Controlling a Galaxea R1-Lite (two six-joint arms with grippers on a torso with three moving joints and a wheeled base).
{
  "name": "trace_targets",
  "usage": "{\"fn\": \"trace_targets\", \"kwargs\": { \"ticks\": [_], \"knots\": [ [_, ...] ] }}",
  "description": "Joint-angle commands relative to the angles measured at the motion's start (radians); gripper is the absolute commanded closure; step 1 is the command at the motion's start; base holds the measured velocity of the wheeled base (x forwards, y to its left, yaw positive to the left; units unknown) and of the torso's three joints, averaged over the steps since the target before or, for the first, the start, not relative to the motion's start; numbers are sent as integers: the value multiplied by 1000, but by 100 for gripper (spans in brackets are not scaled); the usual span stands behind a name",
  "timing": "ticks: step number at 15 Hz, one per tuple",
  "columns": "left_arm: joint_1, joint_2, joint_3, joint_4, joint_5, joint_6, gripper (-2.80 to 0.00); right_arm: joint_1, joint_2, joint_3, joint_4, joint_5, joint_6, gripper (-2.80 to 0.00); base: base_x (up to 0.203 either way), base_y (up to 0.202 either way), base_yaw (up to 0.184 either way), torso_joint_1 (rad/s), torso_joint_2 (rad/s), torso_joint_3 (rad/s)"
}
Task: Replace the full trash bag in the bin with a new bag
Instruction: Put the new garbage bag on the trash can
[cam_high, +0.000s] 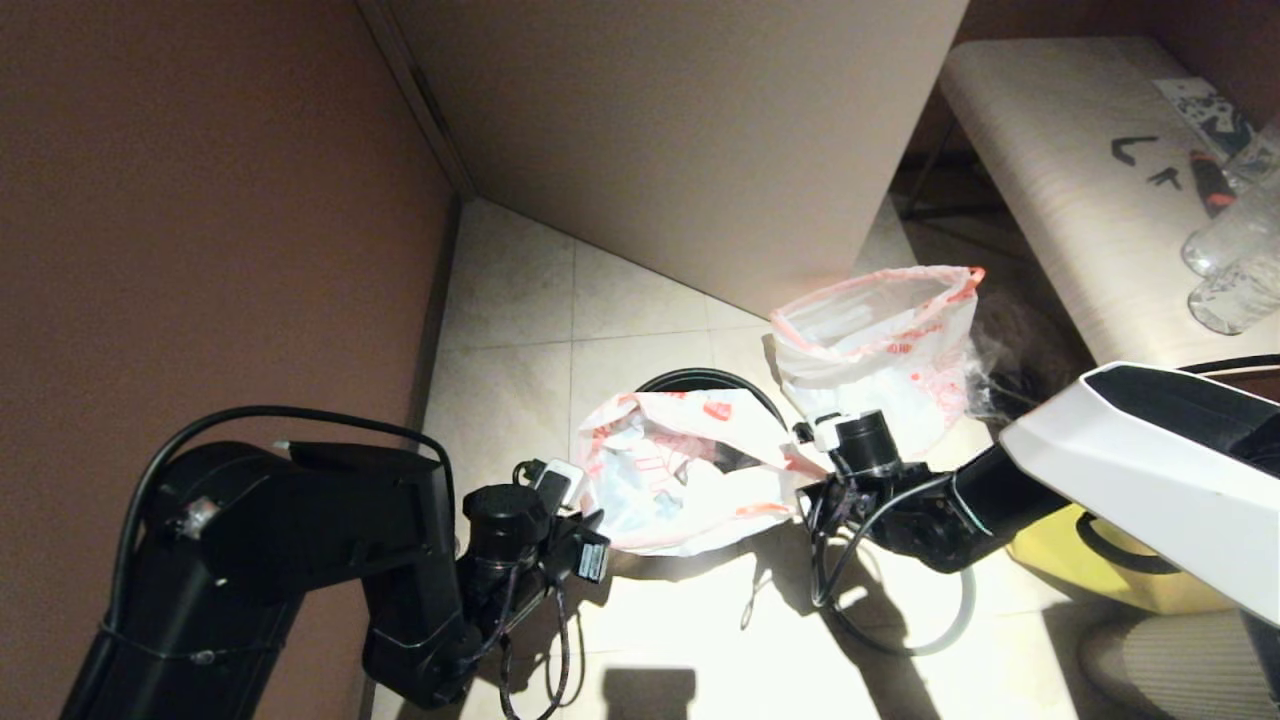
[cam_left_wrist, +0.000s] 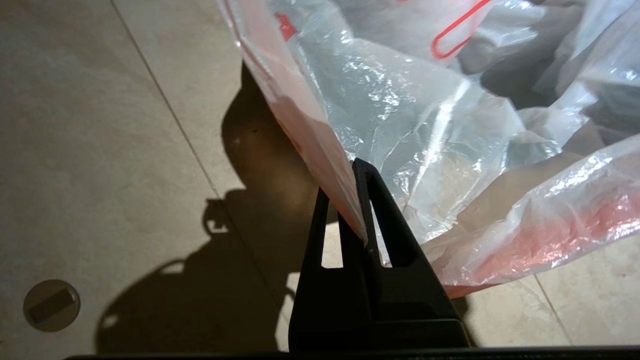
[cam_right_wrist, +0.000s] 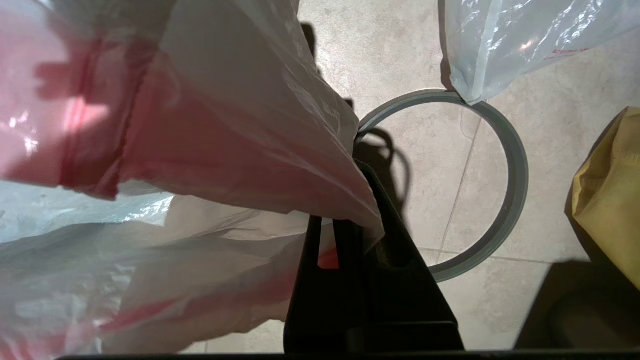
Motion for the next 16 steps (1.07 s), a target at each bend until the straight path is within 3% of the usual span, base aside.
{"fn": "trace_targets", "kwargs": {
  "ticks": [1,4,8,13,16],
  "knots": [
    [18,5,0,-8,0,2,0,-1,9,-1,-2,-11,0,0,0,0,0,0,0,0],
    [37,33,-74,47,4,9,0,-4,37,-49,0,-24,-13,0,0,0,0,0,0,0],
    [47,41,-177,215,27,9,0,-18,110,-181,39,-35,-50,0,0,0,0,0,0,0],
    [61,59,-179,213,27,37,0,-3,146,-175,50,-45,-35,0,0,0,0,0,0,0],
    [61,13,-109,177,4,34,0,4,103,-132,29,-64,-14,0,0,0,0,0,0,0]
  ]
}}
